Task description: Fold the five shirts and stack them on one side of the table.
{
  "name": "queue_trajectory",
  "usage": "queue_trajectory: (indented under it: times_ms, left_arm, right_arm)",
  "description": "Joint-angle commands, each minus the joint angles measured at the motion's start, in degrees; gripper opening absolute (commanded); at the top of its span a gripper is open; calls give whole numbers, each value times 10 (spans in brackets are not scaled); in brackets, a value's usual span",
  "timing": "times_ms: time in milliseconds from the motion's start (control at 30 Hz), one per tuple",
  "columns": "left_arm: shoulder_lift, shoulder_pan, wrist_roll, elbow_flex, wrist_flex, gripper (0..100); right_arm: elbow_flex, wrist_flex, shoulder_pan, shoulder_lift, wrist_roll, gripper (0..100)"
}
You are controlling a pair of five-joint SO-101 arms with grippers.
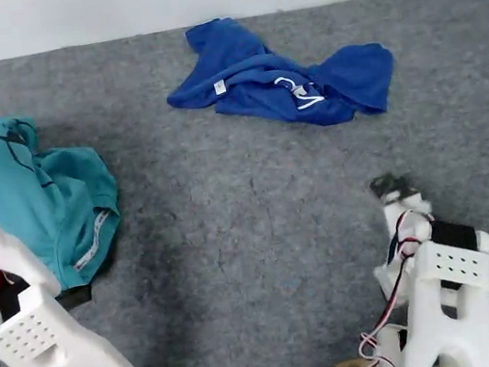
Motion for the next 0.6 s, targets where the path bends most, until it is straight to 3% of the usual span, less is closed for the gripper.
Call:
queue_trajectory:
  times_ms: [0, 167, 367, 567]
  left_arm:
    - [-76, 28, 11, 1, 10, 258]
    - [-173, 90, 11, 213, 10, 258]
    - [-267, 149, 6, 520, 7, 258]
    - [-280, 156, 5, 604, 7, 258]
  right_arm:
    - [-111, -14, -6, -2, -79, 443]
    - [-344, 72, -35, 43, -91, 443]
    - [-667, 206, -88, 288, -109, 442]
    - [-1049, 265, -182, 604, -154, 442]
